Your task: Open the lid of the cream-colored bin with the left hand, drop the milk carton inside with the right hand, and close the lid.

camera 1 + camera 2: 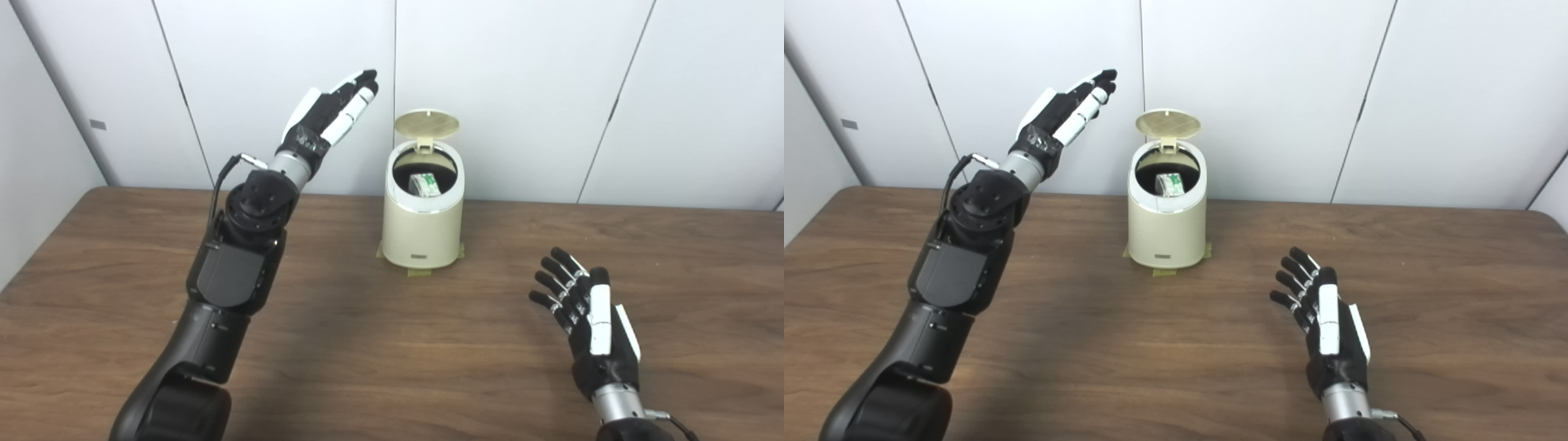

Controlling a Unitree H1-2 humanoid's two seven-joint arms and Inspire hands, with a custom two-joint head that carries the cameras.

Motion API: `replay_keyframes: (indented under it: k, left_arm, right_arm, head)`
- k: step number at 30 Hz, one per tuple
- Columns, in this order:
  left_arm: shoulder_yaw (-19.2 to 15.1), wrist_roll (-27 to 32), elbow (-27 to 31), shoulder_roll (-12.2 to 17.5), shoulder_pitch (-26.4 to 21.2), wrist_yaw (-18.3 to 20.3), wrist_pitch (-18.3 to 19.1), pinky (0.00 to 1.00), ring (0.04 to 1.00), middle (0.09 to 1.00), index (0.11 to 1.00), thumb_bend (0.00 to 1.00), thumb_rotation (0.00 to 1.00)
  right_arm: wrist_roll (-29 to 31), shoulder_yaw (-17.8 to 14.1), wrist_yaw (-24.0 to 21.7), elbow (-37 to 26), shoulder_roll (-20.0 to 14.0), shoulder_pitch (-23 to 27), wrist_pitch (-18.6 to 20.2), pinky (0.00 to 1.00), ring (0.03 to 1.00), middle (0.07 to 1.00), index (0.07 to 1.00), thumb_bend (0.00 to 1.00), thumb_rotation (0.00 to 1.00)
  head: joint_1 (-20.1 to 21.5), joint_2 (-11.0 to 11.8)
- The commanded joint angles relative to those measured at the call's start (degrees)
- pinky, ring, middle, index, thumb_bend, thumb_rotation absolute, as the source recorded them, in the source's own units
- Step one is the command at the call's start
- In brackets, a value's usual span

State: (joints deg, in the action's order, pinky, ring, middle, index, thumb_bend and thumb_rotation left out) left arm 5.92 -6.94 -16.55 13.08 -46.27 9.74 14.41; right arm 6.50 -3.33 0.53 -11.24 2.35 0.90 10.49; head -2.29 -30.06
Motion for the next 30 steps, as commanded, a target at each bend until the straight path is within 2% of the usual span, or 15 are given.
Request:
replay_keyframes:
  k: [1, 6, 12, 15, 22, 26, 30]
  left_arm:
    - [0.52, -0.85, -0.08, 1.03, -4.70, 0.66, -2.36, 0.95, 0.964, 0.929, 0.916, 0.39, 0.93]
    - [4.11, -4.25, -2.78, 1.45, -7.14, 2.05, -3.76, 0.94, 0.956, 0.909, 0.895, 0.37, 0.98]
    - [6.97, -7.77, -2.63, 1.58, -8.03, 2.99, -3.35, 0.96, 0.937, 0.872, 0.858, 0.38, 0.93]
    - [8.00, -9.18, -1.70, 1.61, -8.12, 4.05, -2.64, 0.93, 0.923, 0.872, 0.845, 0.37, 0.86]
    - [13.17, -16.66, -1.32, 4.00, -8.82, 5.52, -6.26, 0.85, 0.875, 0.845, 0.835, 0.43, 0.90]
    - [15.01, -20.05, 0.23, 5.33, -8.55, 6.55, -7.62, 0.82, 0.854, 0.844, 0.820, 0.42, 0.87]
    - [16.71, -23.79, 0.56, 7.24, -8.16, 6.21, -11.93, 0.78, 0.829, 0.824, 0.801, 0.43, 0.85]
  right_arm:
    - [0.47, 0.11, -0.08, -1.43, 0.33, 0.92, -2.51, 0.73, 0.836, 0.855, 0.862, 0.60, 1.00]
    - [0.28, -0.05, 0.43, -1.47, 1.21, 0.68, -2.12, 0.73, 0.830, 0.852, 0.860, 0.60, 1.00]
    - [-0.23, 0.30, 1.24, -1.19, 1.71, 0.82, -2.08, 0.71, 0.824, 0.843, 0.859, 0.59, 1.00]
    - [-1.03, 0.66, 1.71, -0.92, 1.73, 1.17, -2.04, 0.69, 0.817, 0.842, 0.862, 0.60, 1.00]
    - [-1.71, 0.80, 2.32, -0.24, 1.96, 1.76, -2.07, 0.69, 0.823, 0.835, 0.866, 0.59, 1.00]
    - [-1.97, 0.85, 2.64, 0.02, 1.98, 1.86, -2.14, 0.70, 0.824, 0.834, 0.866, 0.59, 1.00]
    - [-2.15, 0.79, 2.79, 0.37, 1.93, 1.98, -2.46, 0.69, 0.820, 0.831, 0.868, 0.59, 1.00]
  head:
    - [0.16, -0.09]
    - [0.68, -0.05]
    - [2.31, 0.01]
    - [2.31, 0.04]
    - [2.53, -0.09]
    - [2.56, -0.27]
    - [2.64, -0.35]
